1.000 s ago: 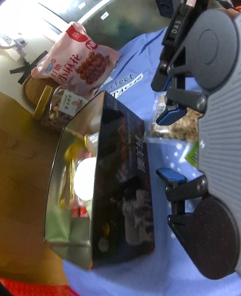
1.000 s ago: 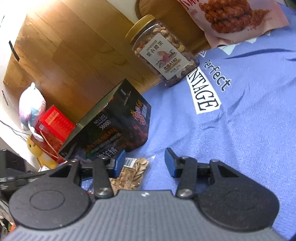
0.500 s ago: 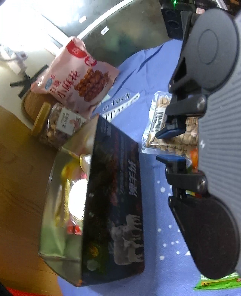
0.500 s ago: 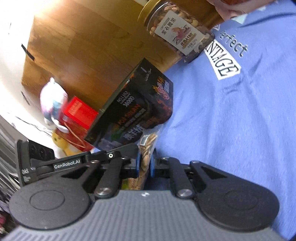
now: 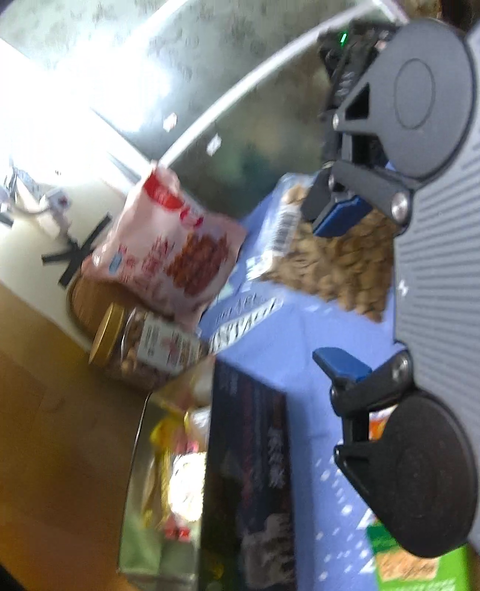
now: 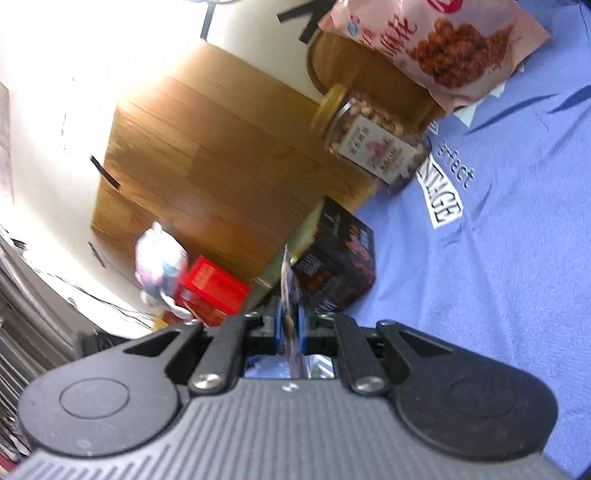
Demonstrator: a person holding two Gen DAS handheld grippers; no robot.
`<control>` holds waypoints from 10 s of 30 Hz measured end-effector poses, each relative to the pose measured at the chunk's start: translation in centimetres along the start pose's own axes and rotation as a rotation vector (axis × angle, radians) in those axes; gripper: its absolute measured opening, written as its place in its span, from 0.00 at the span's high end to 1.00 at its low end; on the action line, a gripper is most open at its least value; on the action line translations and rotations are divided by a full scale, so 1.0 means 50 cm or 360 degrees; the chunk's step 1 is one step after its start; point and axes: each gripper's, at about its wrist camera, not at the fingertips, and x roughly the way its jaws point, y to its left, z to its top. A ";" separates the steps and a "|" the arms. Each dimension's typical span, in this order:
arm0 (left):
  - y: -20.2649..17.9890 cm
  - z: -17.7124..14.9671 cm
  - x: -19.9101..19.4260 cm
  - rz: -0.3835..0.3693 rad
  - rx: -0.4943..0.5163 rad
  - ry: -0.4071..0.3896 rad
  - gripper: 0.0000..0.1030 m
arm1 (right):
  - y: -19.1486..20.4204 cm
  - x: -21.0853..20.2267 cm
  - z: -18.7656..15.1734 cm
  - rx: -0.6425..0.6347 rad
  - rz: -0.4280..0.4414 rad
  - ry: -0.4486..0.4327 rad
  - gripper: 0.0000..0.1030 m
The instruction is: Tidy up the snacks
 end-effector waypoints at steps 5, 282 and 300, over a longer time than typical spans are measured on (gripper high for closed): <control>-0.014 -0.010 -0.024 -0.0057 0.0040 -0.0024 0.51 | 0.002 0.010 0.004 0.0073 0.0095 0.0023 0.89; 0.083 0.124 -0.168 0.0616 0.0043 -0.0402 0.55 | 0.221 0.320 -0.104 -0.1327 -0.0280 0.0152 0.62; 0.143 0.040 -0.176 0.0663 -0.0003 -0.0266 0.46 | 0.043 0.224 -0.080 -0.0447 -0.0241 0.0390 0.54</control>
